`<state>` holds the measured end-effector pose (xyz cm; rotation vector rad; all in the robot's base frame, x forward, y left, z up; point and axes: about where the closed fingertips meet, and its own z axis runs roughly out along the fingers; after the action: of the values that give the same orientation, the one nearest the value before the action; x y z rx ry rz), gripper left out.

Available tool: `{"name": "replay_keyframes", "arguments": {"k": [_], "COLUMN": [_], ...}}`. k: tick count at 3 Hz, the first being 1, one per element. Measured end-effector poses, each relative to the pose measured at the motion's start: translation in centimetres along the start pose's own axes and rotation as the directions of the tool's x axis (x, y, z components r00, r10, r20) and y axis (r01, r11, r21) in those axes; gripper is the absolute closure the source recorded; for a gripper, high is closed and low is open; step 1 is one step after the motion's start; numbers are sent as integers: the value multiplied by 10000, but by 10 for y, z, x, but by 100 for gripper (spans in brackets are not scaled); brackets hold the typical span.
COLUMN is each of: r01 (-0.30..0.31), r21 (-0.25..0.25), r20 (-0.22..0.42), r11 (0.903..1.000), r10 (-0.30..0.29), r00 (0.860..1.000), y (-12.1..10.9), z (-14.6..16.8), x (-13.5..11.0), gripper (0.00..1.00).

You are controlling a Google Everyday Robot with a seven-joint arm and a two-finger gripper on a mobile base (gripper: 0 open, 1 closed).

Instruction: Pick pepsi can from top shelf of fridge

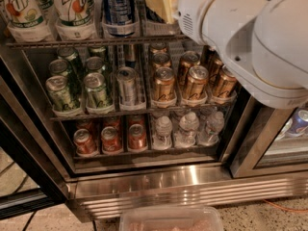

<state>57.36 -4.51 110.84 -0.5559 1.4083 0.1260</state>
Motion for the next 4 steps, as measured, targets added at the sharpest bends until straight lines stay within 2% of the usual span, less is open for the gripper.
{"name": "replay_keyframes", "arguments": {"k": [2,3,4], "r01": [-371,-411,-804], "r21": [-539,-1226,-2305], "r20": [-1269,-1665,-2202], "r11": [9979,9916,9697], "r10": [300,203,285], "r00": [9915,9858,9750], "y": [8,22,32], "z": [-59,-80,-94], "x": [18,15,26], "gripper": [100,100,100]}}
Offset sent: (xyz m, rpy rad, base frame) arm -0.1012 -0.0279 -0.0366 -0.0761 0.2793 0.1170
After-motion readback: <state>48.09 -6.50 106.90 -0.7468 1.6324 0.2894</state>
